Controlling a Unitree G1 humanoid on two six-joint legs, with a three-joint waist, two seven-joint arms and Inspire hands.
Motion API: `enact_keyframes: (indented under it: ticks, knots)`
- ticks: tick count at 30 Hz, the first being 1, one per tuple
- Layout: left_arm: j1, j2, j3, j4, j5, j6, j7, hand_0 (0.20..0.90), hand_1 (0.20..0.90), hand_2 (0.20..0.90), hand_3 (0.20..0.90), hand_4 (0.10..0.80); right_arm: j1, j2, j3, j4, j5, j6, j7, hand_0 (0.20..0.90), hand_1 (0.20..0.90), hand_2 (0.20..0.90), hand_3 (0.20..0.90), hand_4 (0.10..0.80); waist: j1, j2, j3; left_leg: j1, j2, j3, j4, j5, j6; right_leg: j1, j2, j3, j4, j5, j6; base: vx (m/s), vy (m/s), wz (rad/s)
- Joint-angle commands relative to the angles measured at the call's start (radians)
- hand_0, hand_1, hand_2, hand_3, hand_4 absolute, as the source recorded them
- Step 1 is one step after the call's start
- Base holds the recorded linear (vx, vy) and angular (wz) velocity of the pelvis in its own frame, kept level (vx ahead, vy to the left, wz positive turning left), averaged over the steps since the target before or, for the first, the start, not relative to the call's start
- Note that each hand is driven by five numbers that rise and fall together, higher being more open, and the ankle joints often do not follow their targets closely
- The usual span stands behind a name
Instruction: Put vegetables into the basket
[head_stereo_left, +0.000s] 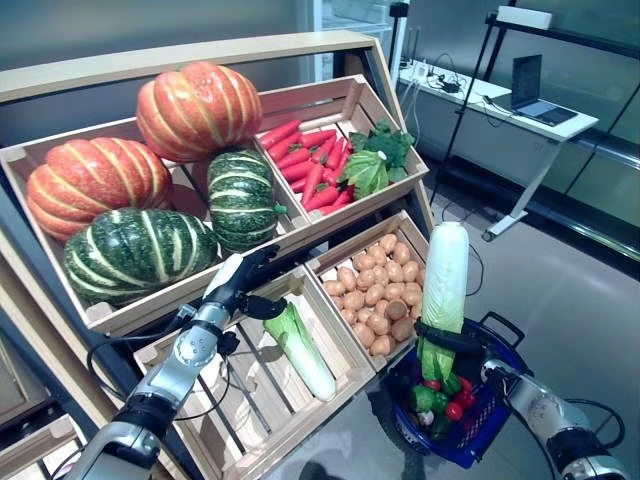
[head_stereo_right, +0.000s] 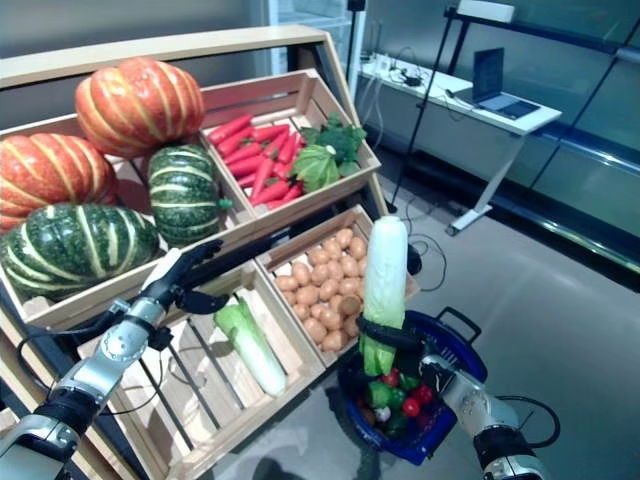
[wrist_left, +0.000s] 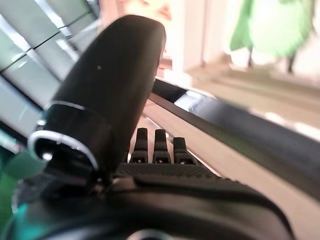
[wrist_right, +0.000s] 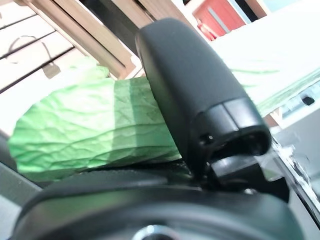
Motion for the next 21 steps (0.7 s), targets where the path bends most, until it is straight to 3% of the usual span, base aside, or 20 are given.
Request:
enact_keyframes:
  ticks: [1, 5, 8, 10, 14, 19, 21]
  knots:
    - [-0.205, 0.146, 0.048, 0.006, 0.196, -0.095, 0.229, 0.900, 0.900, 0.900, 0.900, 0.800, -0.028, -0.054, -0.100, -0.029, 0.121, -0.118, -0.037, 0.300, 0.300, 0.300, 0.300, 0.400, 0.017, 0.034, -0.052, 0.037, 0.038, -0.021, 0.017, -0.068, -0.020, -0.038, -0.004, -0.018, 0.018, 0.055, -0.007, 0.024, -0.042, -0.05]
    - [-0.211, 0.182, 0.009, 0.007, 0.296, -0.090, 0.252, 0.900, 0.900, 0.900, 0.900, 0.800, -0.018, -0.046, -0.138, 0.065, 0.162, -0.114, -0.055, 0.300, 0.300, 0.300, 0.300, 0.400, 0.014, 0.038, -0.041, 0.040, 0.035, -0.010, 0.036, -0.076, -0.016, -0.043, 0.002, -0.006, 0.046, 0.039, -0.012, 0.022, -0.049, -0.11]
    - [-0.267, 0.217, -0.061, 0.033, 0.370, -0.093, 0.283, 0.900, 0.900, 0.900, 0.900, 0.800, -0.040, -0.036, -0.153, 0.114, 0.210, -0.142, -0.095, 0.300, 0.300, 0.300, 0.300, 0.400, 0.010, 0.044, -0.005, -0.015, 0.043, -0.010, 0.135, -0.103, -0.016, -0.100, 0.008, 0.009, 0.135, 0.004, -0.027, -0.116, -0.079, -0.14]
    - [-0.397, 0.251, -0.158, 0.074, 0.375, -0.092, 0.295, 0.900, 0.900, 0.900, 0.900, 0.800, -0.109, -0.044, -0.155, 0.154, 0.290, -0.181, -0.144, 0.300, 0.300, 0.300, 0.300, 0.400, 0.003, 0.050, 0.057, -0.120, 0.065, -0.024, 0.260, -0.134, -0.024, -0.198, 0.004, 0.009, 0.239, -0.026, -0.046, -0.371, -0.078, -0.14]
    - [-0.560, 0.292, -0.299, 0.080, 0.409, -0.090, 0.296, 0.900, 0.900, 0.900, 0.900, 0.800, -0.206, -0.069, -0.181, 0.238, 0.374, -0.206, -0.178, 0.300, 0.300, 0.300, 0.300, 0.400, -0.003, 0.055, 0.149, -0.278, 0.103, -0.049, 0.466, -0.192, -0.038, -0.335, -0.025, -0.014, 0.425, -0.075, -0.062, -0.347, -0.043, -0.06]
    - [-0.711, 0.317, -0.480, 0.047, 0.479, -0.039, 0.250, 0.900, 0.900, 0.900, 0.900, 0.800, -0.296, -0.122, -0.203, 0.377, 0.395, -0.185, -0.190, 0.300, 0.300, 0.300, 0.300, 0.400, -0.003, 0.058, 0.197, -0.400, 0.130, -0.092, 0.636, -0.271, -0.032, -0.430, -0.064, -0.024, 0.593, -0.139, -0.070, -0.152, -0.030, 0.03]
    - [-0.830, 0.321, -0.602, 0.048, 0.482, -0.041, 0.239, 0.900, 0.900, 0.900, 0.900, 0.800, -0.367, -0.169, -0.197, 0.464, 0.414, -0.178, -0.191, 0.300, 0.300, 0.300, 0.300, 0.400, 0.002, 0.063, 0.224, -0.471, 0.135, -0.119, 0.715, -0.310, -0.020, -0.493, -0.090, -0.025, 0.688, -0.170, -0.077, -0.186, -0.046, 0.15]
